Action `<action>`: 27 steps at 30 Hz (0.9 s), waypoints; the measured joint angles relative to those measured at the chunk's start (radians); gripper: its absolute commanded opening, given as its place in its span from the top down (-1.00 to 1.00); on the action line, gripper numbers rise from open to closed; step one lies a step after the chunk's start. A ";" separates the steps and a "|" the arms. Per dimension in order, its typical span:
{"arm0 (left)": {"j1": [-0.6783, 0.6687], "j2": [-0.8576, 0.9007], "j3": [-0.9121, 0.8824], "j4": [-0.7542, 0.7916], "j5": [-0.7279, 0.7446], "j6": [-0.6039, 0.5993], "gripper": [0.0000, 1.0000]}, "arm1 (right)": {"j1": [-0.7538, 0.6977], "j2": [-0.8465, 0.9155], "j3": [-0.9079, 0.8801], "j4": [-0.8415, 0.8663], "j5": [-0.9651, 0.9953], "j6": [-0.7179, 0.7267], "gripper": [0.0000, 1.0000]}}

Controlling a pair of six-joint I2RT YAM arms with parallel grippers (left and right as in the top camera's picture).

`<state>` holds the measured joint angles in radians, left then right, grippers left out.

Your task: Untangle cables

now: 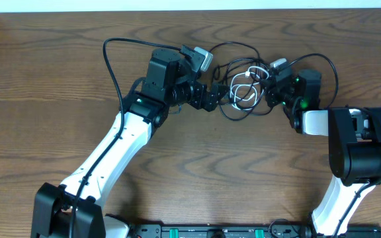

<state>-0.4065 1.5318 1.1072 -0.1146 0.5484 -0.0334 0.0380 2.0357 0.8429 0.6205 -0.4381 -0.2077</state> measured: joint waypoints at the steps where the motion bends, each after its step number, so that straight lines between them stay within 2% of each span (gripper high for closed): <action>1: 0.000 0.000 0.000 0.000 0.000 0.000 -0.95 | 0.000 0.000 0.000 -0.004 -0.011 0.003 0.98; 8: 0.000 0.000 0.000 0.000 0.000 0.000 -0.95 | -0.014 -0.002 0.007 -0.066 -0.061 0.024 0.99; 14: 0.000 0.000 0.000 0.002 0.002 0.000 -0.95 | -0.085 -0.080 0.005 -0.257 -0.117 0.045 0.98; 18: 0.000 0.000 0.000 0.003 0.003 0.000 -0.95 | -0.131 -0.222 0.001 -0.343 -0.122 0.045 0.98; 22: 0.000 0.000 0.000 0.007 0.003 0.000 -0.95 | -0.135 -0.425 0.001 -0.425 -0.126 0.031 0.98; 27: 0.000 0.000 0.000 0.010 0.003 0.000 -0.95 | -0.135 -0.586 0.004 -0.555 -0.122 0.015 0.99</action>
<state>-0.4065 1.5318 1.1072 -0.1047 0.5518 -0.0338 -0.0967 1.4498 0.8467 0.0650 -0.5606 -0.1928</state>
